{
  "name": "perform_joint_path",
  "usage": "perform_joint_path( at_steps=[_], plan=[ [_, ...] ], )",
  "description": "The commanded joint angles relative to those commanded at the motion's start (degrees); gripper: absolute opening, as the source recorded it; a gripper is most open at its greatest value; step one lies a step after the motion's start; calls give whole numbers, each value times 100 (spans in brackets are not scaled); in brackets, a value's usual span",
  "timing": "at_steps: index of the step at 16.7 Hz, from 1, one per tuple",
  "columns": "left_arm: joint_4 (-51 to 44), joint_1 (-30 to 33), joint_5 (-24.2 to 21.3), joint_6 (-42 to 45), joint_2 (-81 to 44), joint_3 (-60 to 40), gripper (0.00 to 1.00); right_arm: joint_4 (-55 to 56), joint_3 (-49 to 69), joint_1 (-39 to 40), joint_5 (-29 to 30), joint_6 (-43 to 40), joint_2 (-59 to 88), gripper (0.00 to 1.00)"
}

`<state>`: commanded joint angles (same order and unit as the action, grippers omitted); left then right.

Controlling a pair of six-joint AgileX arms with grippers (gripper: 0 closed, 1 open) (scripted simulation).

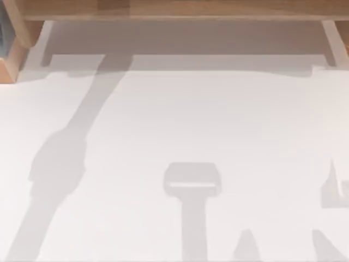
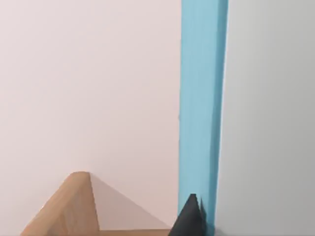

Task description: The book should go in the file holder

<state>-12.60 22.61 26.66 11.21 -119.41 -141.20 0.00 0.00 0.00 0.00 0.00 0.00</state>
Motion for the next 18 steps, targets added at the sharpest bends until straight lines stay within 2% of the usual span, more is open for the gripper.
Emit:
perform_joint_path(
  at_steps=[5,13,18],
  plan=[
    [725,-1848,-633,1880,820,1338,0,0,0,0,0,0,0,100],
    [2051,-5007,-2145,5355,1198,4848,0,0,0,0,0,0,0,100],
    [2968,-6222,-3273,7124,1243,7031,0,0,0,0,0,0,0,100]
  ],
)
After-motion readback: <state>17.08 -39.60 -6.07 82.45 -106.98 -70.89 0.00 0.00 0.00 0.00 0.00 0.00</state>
